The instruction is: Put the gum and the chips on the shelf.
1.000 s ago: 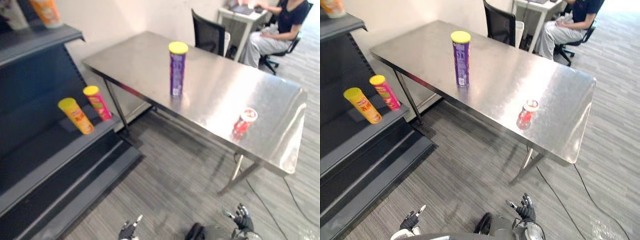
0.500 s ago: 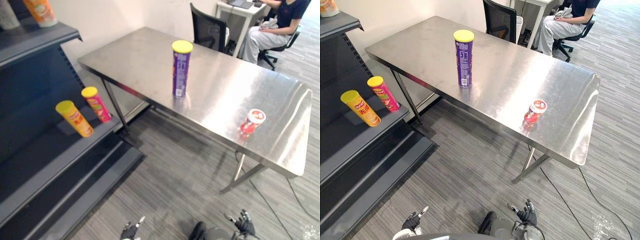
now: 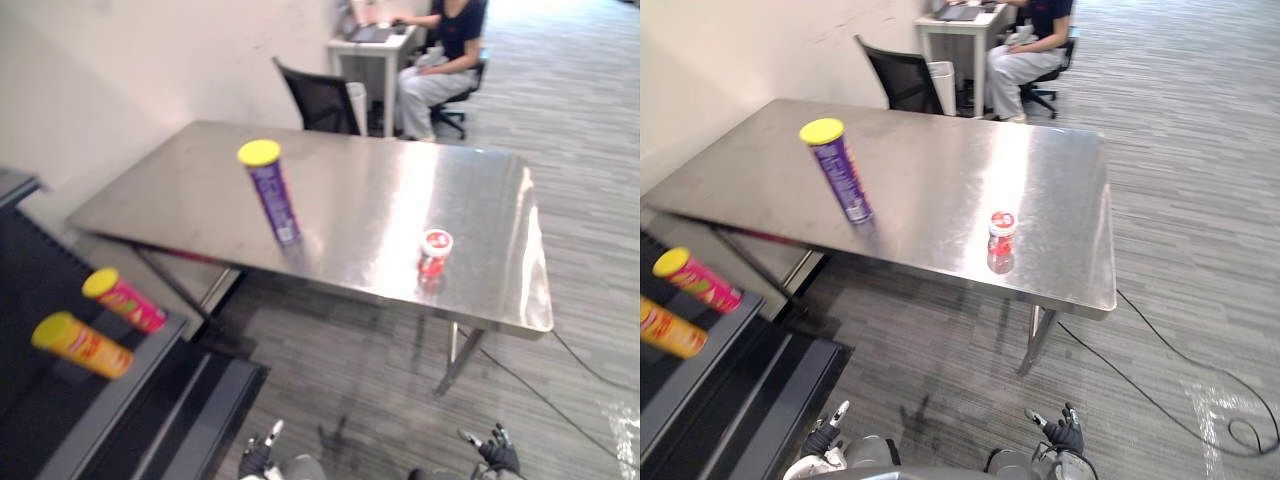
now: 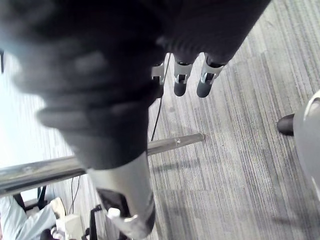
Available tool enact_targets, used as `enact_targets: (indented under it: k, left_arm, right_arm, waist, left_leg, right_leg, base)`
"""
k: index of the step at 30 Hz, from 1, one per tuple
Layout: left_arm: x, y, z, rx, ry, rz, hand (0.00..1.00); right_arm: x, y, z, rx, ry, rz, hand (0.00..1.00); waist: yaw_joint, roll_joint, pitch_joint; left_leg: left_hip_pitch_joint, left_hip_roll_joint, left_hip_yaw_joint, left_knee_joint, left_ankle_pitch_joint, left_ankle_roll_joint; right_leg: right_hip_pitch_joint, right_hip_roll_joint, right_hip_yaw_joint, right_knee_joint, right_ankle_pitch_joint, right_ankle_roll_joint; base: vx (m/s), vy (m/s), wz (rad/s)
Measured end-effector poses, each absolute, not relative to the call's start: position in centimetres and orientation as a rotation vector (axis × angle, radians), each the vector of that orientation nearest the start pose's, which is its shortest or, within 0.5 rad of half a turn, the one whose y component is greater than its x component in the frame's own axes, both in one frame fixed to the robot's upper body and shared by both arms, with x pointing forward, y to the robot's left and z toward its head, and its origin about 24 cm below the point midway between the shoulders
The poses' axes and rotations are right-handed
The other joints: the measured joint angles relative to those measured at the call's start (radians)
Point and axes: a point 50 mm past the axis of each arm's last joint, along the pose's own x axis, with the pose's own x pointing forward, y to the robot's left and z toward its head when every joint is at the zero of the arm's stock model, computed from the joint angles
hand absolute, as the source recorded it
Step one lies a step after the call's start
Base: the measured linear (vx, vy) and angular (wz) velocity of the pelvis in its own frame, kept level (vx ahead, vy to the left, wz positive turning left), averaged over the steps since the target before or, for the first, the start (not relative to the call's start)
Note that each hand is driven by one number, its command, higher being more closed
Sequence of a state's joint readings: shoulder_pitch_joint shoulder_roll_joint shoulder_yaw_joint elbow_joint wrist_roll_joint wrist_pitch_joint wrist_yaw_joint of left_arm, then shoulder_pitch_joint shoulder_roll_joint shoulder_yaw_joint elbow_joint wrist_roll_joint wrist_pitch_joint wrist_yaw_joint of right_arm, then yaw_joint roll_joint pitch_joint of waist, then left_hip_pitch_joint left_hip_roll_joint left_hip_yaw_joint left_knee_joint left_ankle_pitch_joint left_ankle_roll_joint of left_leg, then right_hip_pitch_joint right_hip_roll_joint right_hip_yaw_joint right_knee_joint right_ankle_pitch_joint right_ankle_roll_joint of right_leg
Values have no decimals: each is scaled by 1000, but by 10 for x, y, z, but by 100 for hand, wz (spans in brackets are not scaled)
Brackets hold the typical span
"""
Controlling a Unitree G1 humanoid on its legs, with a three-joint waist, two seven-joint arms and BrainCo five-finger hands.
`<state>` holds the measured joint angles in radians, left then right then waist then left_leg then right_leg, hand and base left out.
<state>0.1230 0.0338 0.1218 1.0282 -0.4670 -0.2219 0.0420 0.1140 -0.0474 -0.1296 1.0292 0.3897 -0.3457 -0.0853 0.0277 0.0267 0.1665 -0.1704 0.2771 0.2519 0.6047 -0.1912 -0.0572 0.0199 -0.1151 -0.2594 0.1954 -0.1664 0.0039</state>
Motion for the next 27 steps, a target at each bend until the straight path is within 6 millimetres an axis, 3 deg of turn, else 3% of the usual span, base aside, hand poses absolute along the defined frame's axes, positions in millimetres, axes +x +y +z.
enact_targets:
  k: [3, 4, 5, 6, 8, 10, 13, 18, 21, 27]
  left_arm:
    - [94, 193, -155, -369, 876, 507, 0]
    - [91, 190, -157, -371, 891, 522, 0]
    - [89, 190, -157, -367, 901, 533, 0]
    - [87, 193, -158, -354, 910, 536, 0]
    - [87, 205, -157, -286, 930, 518, 0]
    - [86, 207, -158, -256, 951, 494, 0]
    - [83, 203, -160, -243, 975, 466, 0]
    - [80, 197, -162, -218, 1001, 425, 0]
    - [77, 195, -164, -214, 1019, 419, 0]
    - [78, 197, -163, -203, 1013, 439, 0]
  right_arm:
    - [107, -206, -145, 264, 758, -513, 0]
    - [106, -210, -145, 252, 759, -510, 0]
    - [104, -209, -146, 251, 770, -508, 0]
    - [102, -206, -147, 258, 775, -502, 0]
    - [93, -192, -151, 292, 806, -498, 0]
    - [86, -188, -155, 301, 835, -503, 0]
    - [84, -190, -155, 299, 828, -517, 0]
    - [79, -195, -157, 280, 849, -526, 0]
    - [74, -197, -159, 259, 875, -554, 0]
    - [73, -199, -159, 228, 896, -609, 0]
  waist:
    - [4, 0, -2]
    - [4, 16, -11]
    - [6, 15, -25]
    - [-3, 1, -37]
    - [-11, -56, -68]
    - [-12, -74, -81]
    - [-19, -63, -84]
    - [-23, -45, -108]
    - [-26, -38, -113]
    - [-25, -51, -110]
  left_leg:
    - [26, -57, -105, -304, 30, -22]
    - [37, -63, -134, -379, 62, -46]
    - [58, -78, -118, -368, 110, -51]
    - [61, -97, -107, -372, 107, -49]
    - [85, -163, -59, -397, 91, -29]
    - [109, -198, -42, -421, 85, -15]
    - [157, -207, -40, -457, 85, -13]
    - [188, -192, -36, -502, 91, -16]
    - [220, -179, -35, -568, 125, -29]
    - [258, -182, -17, -703, 212, -36]
  right_leg:
    - [-6, -16, 101, 15, -17, 38]
    - [-11, -11, 143, 24, -21, 73]
    - [-8, -23, 186, 22, -18, 108]
    - [-2, -41, 193, 10, -11, 117]
    - [7, -112, 190, -32, 9, 149]
    - [25, -137, 185, -62, 40, 164]
    - [59, -139, 180, -92, 86, 151]
    - [62, -117, 169, -97, 91, 143]
    - [68, -99, 155, -118, 97, 137]
    - [51, -89, 119, -158, 94, 140]
  base:
    - [227, 294, -100]
    - [301, 348, -114]
    - [310, 341, -97]
    - [390, 391, -64]
    - [304, 276, -25]
    - [249, 212, -17]
    - [162, 121, -7]
    - [77, -24, -10]
    - [-12, -80, -10]
    - [-100, -67, -13]
